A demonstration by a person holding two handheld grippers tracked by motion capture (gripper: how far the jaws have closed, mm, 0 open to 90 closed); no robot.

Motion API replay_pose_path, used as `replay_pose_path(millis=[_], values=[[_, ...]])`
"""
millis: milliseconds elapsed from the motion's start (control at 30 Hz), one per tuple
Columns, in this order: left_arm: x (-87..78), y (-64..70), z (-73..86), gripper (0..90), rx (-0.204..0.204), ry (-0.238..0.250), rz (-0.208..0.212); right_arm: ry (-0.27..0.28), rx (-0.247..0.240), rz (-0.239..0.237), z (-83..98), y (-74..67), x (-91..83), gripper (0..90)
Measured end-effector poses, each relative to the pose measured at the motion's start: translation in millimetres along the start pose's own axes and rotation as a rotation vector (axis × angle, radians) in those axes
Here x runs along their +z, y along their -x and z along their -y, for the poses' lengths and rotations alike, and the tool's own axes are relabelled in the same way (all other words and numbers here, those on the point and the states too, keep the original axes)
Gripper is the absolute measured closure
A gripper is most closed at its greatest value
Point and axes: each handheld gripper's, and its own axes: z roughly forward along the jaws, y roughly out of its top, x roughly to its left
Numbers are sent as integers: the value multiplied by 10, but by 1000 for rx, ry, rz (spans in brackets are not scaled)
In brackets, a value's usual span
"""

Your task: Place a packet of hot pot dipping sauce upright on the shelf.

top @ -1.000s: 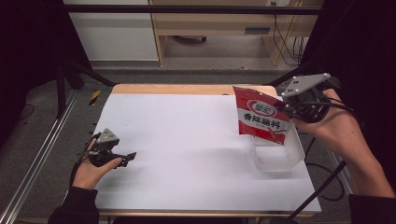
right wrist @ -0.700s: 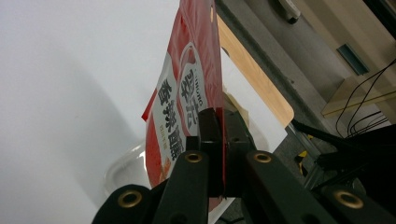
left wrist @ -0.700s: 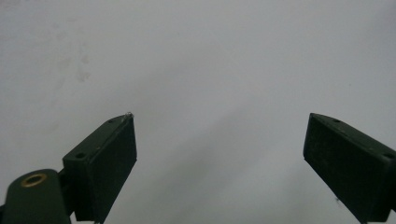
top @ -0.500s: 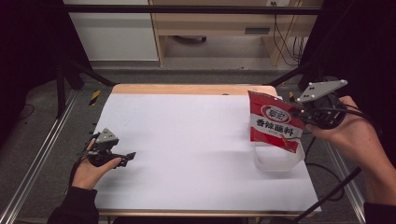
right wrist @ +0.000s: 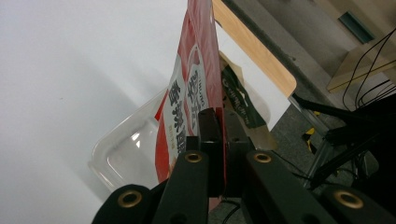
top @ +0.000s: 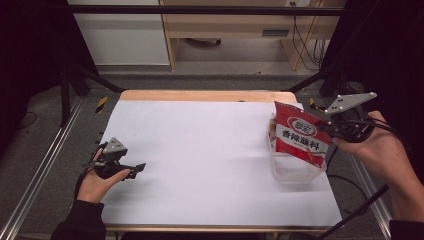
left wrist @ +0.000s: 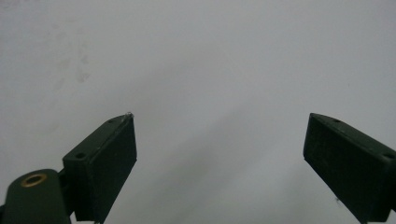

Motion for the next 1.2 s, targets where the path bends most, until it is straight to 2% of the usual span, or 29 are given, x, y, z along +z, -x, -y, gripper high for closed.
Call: replay_pose_path(millis=[300,433,800,900,1033,1067,1200], values=[[7,5,0,98,1,-1,4,-20,49,-37,187,-20,224,900],[14,8,-1,98,2,-3,3,-10,74,-42,252,20,228,900],[18,10,2,98,1,-9,0,-45,150,-64,405,105,235,894],[20,10,2,98,2,-10,0,-51,157,-59,433,126,241,889],[27,15,5,98,-1,-12,2,-56,178,-59,479,178,254,871],[28,12,6,98,0,-12,1,-53,195,-61,505,208,262,853],[30,13,9,98,-1,-13,2,-46,211,-68,544,254,292,795]])
